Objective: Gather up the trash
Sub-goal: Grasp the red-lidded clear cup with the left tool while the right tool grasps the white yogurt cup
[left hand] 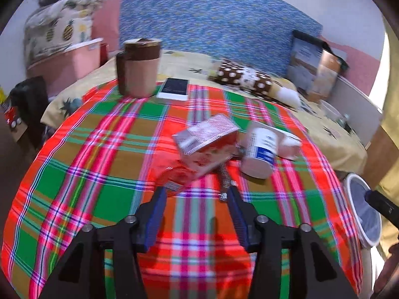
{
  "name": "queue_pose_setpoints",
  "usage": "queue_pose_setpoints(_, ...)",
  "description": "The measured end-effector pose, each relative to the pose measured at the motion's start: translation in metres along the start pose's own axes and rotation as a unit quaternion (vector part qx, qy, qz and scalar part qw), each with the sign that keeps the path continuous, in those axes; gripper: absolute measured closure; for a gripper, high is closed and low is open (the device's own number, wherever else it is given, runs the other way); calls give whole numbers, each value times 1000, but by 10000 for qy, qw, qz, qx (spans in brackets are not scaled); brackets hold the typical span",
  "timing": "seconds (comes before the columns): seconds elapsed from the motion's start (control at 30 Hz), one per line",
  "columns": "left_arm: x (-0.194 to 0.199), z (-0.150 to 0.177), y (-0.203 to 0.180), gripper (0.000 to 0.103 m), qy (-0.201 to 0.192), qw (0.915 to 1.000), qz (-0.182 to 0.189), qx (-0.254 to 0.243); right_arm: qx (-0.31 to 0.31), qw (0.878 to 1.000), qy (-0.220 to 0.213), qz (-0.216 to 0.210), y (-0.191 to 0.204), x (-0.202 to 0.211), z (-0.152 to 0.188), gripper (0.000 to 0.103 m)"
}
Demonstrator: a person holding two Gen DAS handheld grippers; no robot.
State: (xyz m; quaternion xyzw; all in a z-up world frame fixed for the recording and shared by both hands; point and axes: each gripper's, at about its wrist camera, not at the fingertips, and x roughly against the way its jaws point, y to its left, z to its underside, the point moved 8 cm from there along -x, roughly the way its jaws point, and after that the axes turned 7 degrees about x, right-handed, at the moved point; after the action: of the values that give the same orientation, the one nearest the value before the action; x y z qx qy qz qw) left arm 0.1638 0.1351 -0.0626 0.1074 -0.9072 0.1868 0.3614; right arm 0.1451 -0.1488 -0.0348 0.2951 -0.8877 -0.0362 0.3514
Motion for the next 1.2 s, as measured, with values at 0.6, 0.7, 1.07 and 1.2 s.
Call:
queue_pose_setpoints(0.6,-54,-20,25,47,315,9971,-92,687,-26,9994,222,-247,25,-45,-18,48)
queue_pose_setpoints(0.7,-56,-18,30,50,338,9969,-126,697,-89,9992,286,-281,29,-55,-20,48)
queue_pose_setpoints(1.07,-35,-9,36,59,258,9987,28,442,-461,9967,636,-215,39,-94,-19,48)
queue_pose_setpoints(1.2,-32,-7,41,59,283,9986,75,442,-542,9967,597,-91,40,-99,-25,47)
